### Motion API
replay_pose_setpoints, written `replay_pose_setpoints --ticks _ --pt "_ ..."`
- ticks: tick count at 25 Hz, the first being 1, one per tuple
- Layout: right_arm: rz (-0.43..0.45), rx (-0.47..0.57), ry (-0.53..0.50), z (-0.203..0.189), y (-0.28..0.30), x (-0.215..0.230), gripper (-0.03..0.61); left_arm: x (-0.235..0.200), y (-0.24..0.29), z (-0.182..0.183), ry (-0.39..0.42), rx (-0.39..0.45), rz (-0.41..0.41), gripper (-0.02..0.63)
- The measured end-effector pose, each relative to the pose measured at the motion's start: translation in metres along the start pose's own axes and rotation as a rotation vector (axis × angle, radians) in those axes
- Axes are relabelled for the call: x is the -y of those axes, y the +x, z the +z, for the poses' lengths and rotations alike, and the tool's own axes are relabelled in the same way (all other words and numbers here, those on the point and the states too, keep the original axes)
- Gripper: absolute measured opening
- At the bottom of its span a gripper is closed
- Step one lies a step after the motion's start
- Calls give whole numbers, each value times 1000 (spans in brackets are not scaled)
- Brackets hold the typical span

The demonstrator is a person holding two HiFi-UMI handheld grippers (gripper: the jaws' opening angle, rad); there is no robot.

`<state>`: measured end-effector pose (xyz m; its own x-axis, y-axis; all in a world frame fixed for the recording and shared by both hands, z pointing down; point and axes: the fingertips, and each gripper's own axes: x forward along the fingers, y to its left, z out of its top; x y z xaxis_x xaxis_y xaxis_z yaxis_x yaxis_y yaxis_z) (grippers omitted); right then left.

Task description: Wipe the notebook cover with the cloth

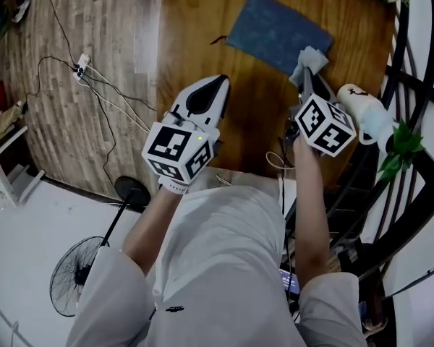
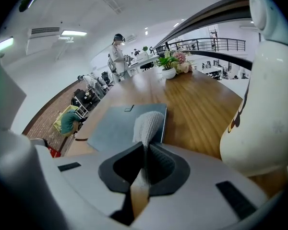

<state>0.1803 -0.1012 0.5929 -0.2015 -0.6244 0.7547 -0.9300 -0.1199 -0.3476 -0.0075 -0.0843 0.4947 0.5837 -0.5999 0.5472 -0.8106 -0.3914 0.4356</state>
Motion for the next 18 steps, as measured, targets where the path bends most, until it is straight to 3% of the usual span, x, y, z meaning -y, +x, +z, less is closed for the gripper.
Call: replay_pose_setpoints --ticks 18 --pt "-76 27 16 49 13 20 31 11 2 -3 16 -2 4 17"
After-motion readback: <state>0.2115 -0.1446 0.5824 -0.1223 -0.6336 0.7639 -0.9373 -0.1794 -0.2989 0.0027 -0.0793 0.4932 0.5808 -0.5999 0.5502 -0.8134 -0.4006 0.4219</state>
